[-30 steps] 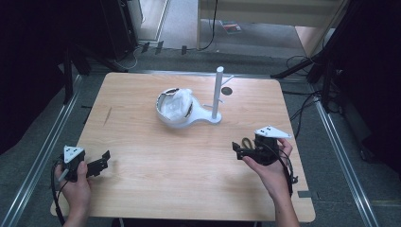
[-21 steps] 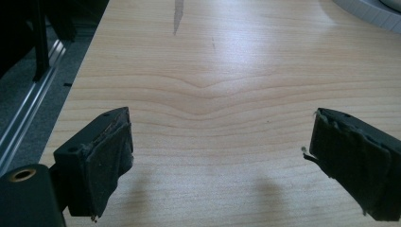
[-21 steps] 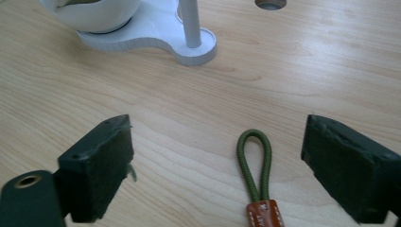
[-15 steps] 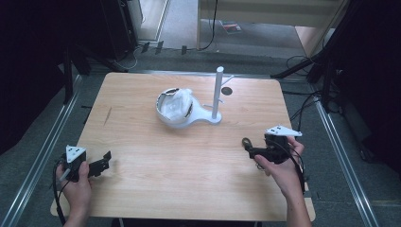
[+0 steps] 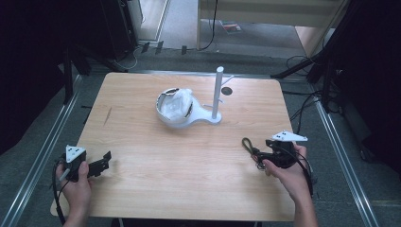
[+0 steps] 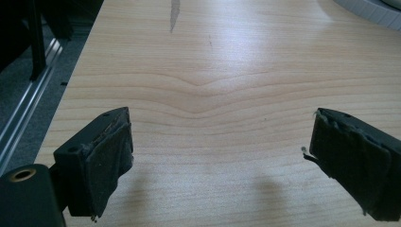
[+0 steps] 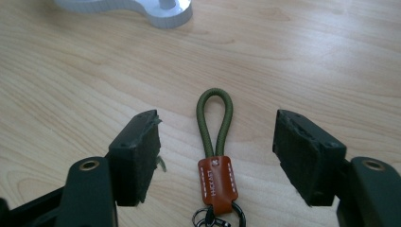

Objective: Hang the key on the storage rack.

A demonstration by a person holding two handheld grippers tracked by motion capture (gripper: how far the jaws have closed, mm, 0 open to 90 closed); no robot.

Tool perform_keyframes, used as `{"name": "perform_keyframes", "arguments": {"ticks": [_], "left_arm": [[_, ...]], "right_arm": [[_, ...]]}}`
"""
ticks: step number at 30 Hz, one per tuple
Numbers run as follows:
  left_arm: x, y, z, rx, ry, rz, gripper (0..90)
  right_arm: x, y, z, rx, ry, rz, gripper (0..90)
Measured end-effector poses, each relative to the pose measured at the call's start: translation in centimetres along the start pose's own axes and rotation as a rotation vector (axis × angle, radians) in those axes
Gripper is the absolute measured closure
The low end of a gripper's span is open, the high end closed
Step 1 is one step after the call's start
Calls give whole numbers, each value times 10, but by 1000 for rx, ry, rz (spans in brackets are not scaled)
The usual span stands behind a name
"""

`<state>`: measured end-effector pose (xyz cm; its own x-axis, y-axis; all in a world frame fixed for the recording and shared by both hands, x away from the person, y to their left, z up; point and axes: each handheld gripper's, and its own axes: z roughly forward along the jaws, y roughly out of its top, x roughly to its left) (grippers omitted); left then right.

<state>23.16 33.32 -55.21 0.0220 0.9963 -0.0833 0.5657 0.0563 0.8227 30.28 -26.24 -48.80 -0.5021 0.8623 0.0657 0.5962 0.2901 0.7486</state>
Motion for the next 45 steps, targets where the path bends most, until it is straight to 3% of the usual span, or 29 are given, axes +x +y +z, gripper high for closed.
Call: {"name": "perform_keyframes", "arguments": {"ticks": [7, 19, 36, 45], "left_arm": [[0, 0, 0, -1, -1, -2, 73], [0, 0, 0, 3, -2, -1, 73], [0, 0, 0, 4, -2, -2, 74], [0, 0, 0, 5, -2, -1, 73]], "right_arm": [[-3, -8, 5, 40, -4, -16, 410], [-5, -16, 20, 115, 37, -52, 557], [-11, -25, 31, 173, 35, -52, 659], [-13, -21, 32, 209, 54, -52, 641]]}}
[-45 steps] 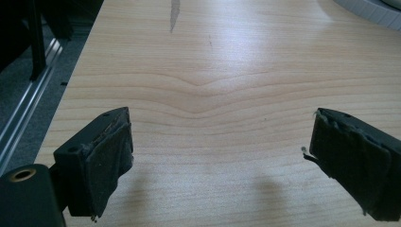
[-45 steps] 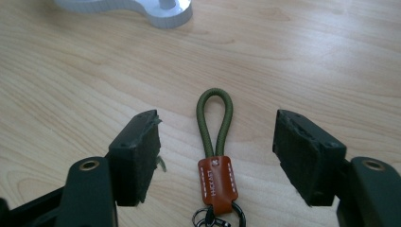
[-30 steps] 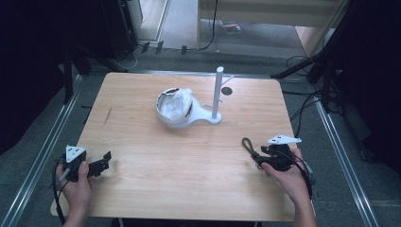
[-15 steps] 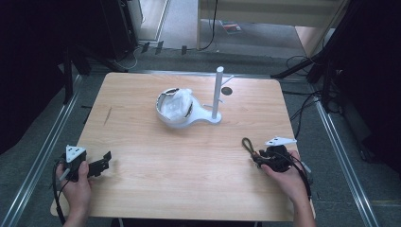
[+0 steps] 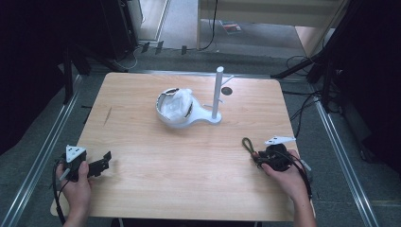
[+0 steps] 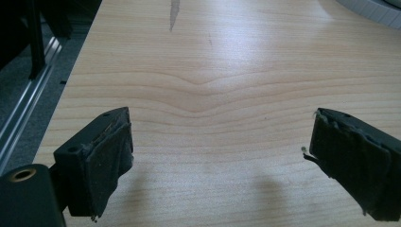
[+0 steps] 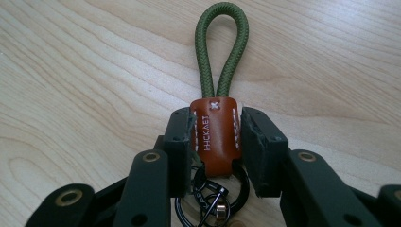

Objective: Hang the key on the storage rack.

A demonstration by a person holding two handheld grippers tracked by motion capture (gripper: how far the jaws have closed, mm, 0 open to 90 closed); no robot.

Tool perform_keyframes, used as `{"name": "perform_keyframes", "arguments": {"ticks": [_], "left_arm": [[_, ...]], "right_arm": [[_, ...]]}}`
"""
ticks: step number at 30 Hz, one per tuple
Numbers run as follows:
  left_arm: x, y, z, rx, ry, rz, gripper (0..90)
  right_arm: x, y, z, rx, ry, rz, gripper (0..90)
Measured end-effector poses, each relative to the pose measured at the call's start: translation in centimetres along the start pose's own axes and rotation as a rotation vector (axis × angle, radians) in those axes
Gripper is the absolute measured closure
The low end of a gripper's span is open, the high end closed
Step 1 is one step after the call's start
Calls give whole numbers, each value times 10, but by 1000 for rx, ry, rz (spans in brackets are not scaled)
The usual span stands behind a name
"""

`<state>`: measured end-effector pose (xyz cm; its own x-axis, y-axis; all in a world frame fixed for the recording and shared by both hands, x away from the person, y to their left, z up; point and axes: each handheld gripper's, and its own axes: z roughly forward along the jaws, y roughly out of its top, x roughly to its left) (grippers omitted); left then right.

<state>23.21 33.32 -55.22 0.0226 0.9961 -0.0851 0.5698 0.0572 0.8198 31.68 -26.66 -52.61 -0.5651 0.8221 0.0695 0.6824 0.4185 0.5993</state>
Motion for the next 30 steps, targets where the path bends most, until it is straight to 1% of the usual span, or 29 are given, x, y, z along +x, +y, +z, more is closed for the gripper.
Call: {"name": "perform_keyframes", "arguments": {"ticks": [2, 3, 5, 9, 11, 13, 16, 18, 22, 24, 27, 30], "left_arm": [[0, 0, 0, 0, 0, 0, 74], [0, 0, 0, 0, 1, 0, 74], [0, 0, 0, 1, 1, 2, 74], [-1, 0, 0, 0, 3, 4, 77], [-1, 0, 0, 0, 4, 5, 77], [-1, 0, 0, 1, 2, 4, 76], [-1, 0, 0, 2, 5, 9, 77], [-1, 0, 0, 2, 5, 9, 77], [-1, 0, 0, 3, 6, 8, 76], [-1, 0, 0, 2, 5, 7, 77], [-1, 0, 0, 3, 5, 5, 77], [-1, 0, 0, 1, 3, 3, 76]], "right_arm": [[0, 3, 0, 17, 6, 2, 618], [1, 4, 1, 32, 4, -5, 611], [4, 7, 1, 61, -11, -27, 609], [6, 11, 2, 98, -53, -36, 617], [7, 13, 2, 117, -65, -46, 624], [8, 14, 2, 133, -65, -54, 644], [7, 15, 2, 140, -63, -48, 659], [7, 15, 2, 138, -63, -35, 665], [9, 15, 2, 139, -81, -8, 672], [9, 16, 2, 140, -84, -15, 681], [11, 17, 2, 148, -97, -3, 691], [12, 16, 2, 142, -103, 6, 698]]}}
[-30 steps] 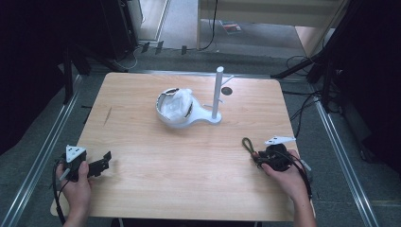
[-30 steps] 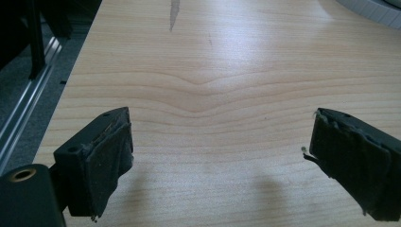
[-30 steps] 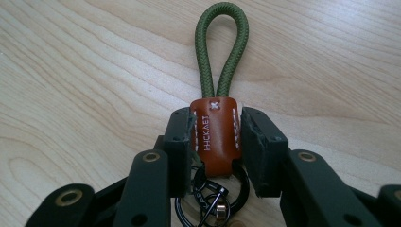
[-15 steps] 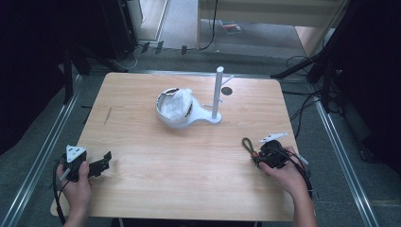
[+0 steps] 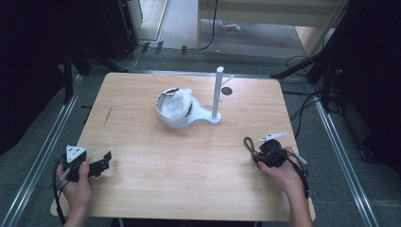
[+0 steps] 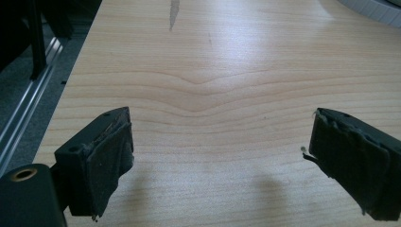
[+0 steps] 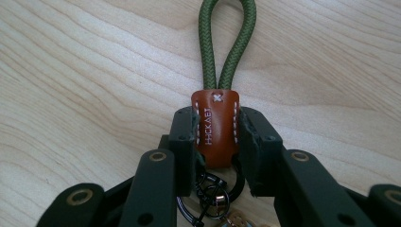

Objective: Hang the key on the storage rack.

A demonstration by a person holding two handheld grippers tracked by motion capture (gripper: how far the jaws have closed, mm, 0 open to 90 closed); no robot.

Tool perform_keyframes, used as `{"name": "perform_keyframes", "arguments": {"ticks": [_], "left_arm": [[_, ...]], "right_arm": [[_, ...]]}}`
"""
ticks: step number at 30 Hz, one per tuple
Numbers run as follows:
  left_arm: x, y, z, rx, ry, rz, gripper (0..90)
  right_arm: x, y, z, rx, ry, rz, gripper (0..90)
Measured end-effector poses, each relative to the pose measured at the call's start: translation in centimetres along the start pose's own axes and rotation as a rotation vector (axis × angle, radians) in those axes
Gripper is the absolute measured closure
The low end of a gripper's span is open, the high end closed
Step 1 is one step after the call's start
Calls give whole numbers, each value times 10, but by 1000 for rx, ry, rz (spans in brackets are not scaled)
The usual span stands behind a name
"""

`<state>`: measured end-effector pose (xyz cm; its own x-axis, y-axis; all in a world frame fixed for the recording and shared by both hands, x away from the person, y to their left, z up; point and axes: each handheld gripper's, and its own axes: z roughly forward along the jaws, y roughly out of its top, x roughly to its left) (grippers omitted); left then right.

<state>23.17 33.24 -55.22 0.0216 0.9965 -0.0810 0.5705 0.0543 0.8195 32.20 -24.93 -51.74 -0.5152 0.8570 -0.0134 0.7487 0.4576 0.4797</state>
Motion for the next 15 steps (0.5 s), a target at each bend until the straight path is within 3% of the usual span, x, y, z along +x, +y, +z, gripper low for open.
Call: {"name": "perform_keyframes", "arguments": {"ticks": [5, 15], "left_arm": [[0, 0, 0, 0, 0, 0, 77], [0, 0, 0, 1, -2, 0, 77]], "right_arm": [[3, 2, -1, 11, -23, 5, 706], [1, 2, -7, 49, -25, 0, 709]]}}
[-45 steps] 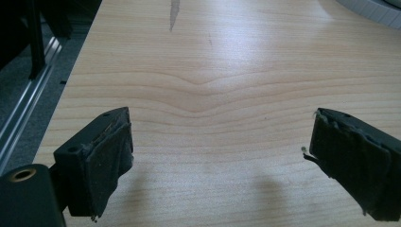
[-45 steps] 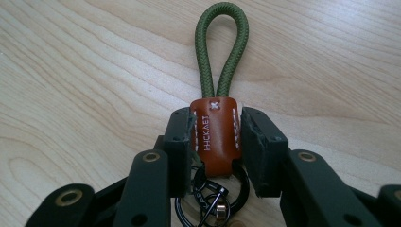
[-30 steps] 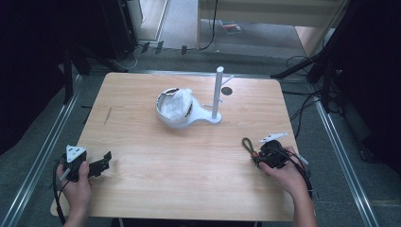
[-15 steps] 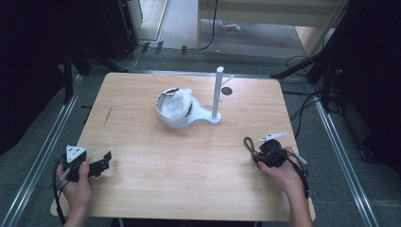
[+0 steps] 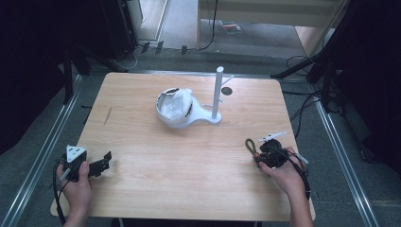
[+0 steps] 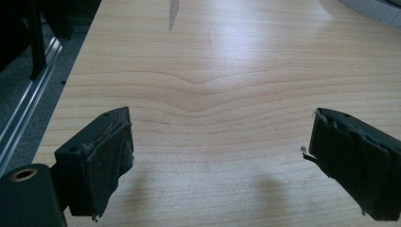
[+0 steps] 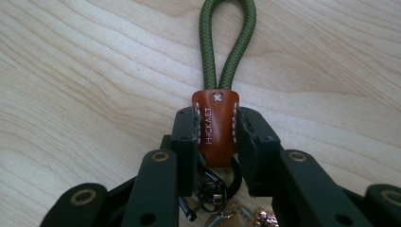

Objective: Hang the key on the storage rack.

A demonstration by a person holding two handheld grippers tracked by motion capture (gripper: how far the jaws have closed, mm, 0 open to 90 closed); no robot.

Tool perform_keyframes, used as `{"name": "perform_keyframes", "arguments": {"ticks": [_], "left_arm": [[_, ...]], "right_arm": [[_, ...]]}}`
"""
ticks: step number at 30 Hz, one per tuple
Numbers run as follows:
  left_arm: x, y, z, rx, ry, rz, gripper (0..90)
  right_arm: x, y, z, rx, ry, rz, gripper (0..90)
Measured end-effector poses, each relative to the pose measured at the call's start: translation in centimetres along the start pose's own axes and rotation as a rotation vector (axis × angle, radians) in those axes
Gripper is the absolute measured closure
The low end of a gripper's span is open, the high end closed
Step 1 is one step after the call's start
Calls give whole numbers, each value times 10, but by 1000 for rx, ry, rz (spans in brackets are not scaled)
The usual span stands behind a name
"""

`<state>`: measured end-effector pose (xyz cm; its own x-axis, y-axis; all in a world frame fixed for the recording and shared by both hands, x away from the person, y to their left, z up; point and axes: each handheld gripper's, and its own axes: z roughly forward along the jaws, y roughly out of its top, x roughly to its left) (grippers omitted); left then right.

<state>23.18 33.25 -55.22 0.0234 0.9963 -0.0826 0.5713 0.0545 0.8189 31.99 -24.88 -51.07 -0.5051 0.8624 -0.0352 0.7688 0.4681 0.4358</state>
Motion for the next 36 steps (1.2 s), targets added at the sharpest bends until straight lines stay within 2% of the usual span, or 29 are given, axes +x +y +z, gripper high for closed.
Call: {"name": "perform_keyframes", "arguments": {"ticks": [4, 9, 30, 36], "left_arm": [[0, 0, 0, 0, 0, 1, 77], [0, 0, 0, 0, -2, 1, 77], [0, 0, 0, 2, -2, 3, 76], [0, 0, 0, 2, -2, 0, 77]], "right_arm": [[0, 0, -6, -21, -4, 14, 710], [1, 1, -14, -75, -2, 26, 710], [7, 4, -45, -331, -68, 92, 710], [9, 4, -53, -415, -88, 94, 709]]}}
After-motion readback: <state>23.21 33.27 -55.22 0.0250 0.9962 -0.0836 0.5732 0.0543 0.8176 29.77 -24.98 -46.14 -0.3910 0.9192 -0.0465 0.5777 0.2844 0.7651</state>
